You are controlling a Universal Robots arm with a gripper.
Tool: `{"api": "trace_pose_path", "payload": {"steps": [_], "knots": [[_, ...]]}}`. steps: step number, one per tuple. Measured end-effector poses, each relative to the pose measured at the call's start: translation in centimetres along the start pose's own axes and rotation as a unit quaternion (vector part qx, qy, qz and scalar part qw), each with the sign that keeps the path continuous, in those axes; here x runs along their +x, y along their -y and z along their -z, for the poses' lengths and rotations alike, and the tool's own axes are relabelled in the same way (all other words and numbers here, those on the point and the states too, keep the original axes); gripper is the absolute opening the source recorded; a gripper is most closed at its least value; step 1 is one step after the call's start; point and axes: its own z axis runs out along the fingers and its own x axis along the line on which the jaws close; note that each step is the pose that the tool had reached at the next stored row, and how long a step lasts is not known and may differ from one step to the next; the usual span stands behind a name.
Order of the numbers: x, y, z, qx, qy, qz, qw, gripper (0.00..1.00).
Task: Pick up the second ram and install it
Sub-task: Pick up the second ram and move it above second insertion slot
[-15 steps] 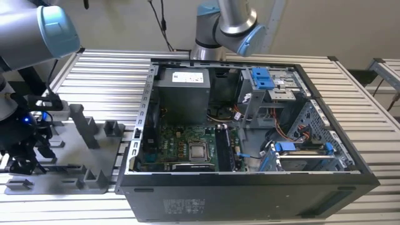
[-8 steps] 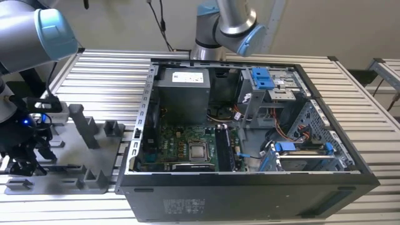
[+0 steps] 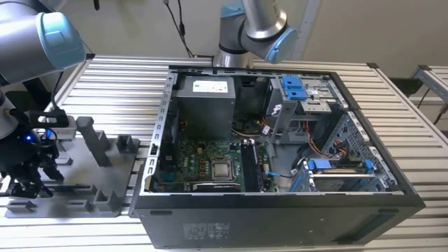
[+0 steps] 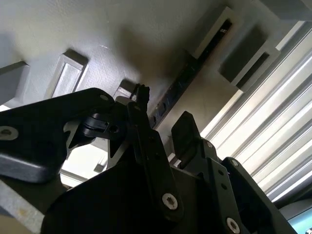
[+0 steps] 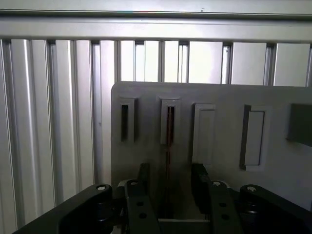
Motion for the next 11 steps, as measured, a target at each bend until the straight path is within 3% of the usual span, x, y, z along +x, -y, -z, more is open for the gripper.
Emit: {"api": "trace_pose_path", "payload": {"steps": [5,7,9,10,11], "knots": [[0.0,0.0,-0.01,0.0001,0.0,0.0,1.0,0.48],[0.0,0.0,-0.02,0.0001,0.0,0.0,1.0,0.4],[0.0,0.0,-0.02,0.0001,0.0,0.0,1.0,0.4],[0.0,0.0,-0.02,0.0001,0.0001,0.0,1.0,0.33],[0.0,0.0,-0.02,0.0001,0.0,0.0,1.0,0.33]]}}
